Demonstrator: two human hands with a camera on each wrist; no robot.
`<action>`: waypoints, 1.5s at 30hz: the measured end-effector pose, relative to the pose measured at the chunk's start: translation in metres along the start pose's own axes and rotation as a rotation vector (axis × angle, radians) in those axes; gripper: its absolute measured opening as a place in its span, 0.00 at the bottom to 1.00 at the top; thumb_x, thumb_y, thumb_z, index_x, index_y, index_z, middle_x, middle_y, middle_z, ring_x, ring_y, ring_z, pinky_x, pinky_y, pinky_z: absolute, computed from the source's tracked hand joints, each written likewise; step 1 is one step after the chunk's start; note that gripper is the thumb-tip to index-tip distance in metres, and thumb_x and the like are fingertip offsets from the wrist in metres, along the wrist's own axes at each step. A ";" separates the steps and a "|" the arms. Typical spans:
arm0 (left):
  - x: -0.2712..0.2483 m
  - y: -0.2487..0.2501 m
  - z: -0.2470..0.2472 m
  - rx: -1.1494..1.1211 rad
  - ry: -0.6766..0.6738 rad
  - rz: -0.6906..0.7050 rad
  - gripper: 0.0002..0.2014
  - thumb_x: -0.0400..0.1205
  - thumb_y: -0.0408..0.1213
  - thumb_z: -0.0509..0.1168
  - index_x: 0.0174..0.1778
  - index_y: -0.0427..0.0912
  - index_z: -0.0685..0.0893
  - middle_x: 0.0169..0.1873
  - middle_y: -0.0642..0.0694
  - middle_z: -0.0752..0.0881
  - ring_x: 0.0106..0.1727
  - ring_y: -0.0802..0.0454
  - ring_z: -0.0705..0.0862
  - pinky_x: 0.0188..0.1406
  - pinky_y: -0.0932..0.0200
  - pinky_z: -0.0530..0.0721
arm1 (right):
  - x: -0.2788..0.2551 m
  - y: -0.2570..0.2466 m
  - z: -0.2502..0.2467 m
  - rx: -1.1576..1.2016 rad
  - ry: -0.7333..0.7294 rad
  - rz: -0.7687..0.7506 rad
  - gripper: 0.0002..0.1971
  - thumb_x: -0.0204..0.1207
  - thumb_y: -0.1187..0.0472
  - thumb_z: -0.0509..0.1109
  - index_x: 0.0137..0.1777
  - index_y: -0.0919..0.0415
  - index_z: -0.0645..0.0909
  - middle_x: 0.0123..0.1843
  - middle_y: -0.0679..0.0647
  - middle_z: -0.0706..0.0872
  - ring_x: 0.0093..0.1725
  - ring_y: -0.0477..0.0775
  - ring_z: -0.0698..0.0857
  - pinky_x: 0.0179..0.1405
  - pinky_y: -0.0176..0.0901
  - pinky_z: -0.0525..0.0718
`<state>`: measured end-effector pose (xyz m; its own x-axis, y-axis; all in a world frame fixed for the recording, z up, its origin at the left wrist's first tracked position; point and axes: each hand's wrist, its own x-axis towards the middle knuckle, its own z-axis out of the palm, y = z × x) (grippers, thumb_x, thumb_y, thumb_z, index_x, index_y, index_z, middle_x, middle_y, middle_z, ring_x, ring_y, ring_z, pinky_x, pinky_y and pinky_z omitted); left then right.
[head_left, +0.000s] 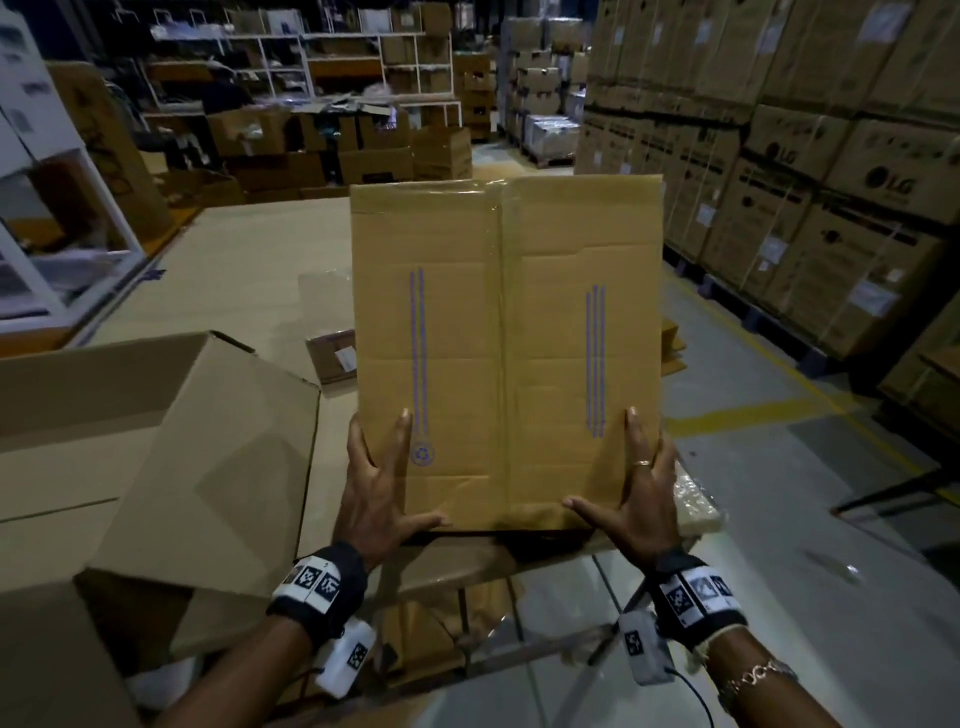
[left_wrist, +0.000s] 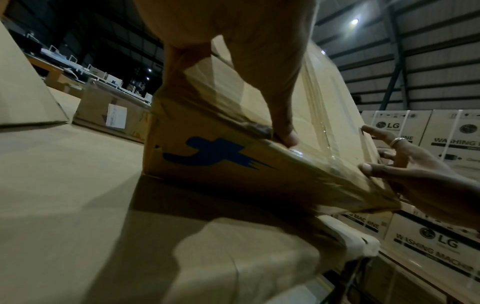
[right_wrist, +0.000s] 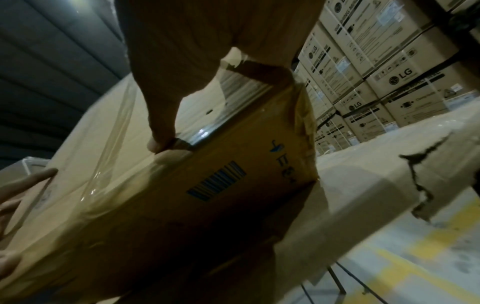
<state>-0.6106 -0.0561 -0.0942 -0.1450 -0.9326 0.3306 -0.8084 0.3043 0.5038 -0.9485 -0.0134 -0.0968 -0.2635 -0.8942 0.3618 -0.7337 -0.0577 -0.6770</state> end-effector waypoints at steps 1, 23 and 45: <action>-0.007 0.003 0.003 0.015 0.008 -0.020 0.76 0.50 0.64 0.86 0.88 0.65 0.43 0.86 0.34 0.38 0.84 0.25 0.58 0.74 0.30 0.77 | -0.006 0.002 0.003 0.012 0.008 -0.003 0.69 0.52 0.33 0.87 0.87 0.34 0.44 0.86 0.59 0.48 0.85 0.69 0.55 0.77 0.77 0.68; -0.076 0.042 -0.008 0.180 0.094 -0.109 0.65 0.69 0.44 0.82 0.88 0.62 0.37 0.87 0.35 0.35 0.82 0.27 0.67 0.67 0.36 0.84 | -0.067 -0.020 -0.005 0.013 0.144 -0.031 0.54 0.71 0.45 0.81 0.88 0.42 0.47 0.87 0.61 0.50 0.84 0.70 0.58 0.79 0.73 0.64; 0.040 0.111 -0.183 0.016 0.424 0.190 0.24 0.86 0.64 0.56 0.67 0.52 0.82 0.69 0.44 0.75 0.65 0.41 0.80 0.56 0.45 0.84 | 0.047 -0.176 -0.135 -0.344 0.361 -0.210 0.33 0.77 0.24 0.53 0.71 0.42 0.81 0.75 0.57 0.75 0.79 0.71 0.64 0.69 0.69 0.77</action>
<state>-0.6019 -0.0240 0.1214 -0.0481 -0.6977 0.7148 -0.7993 0.4560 0.3914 -0.9162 0.0145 0.1262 -0.2429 -0.6661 0.7052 -0.9406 -0.0161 -0.3392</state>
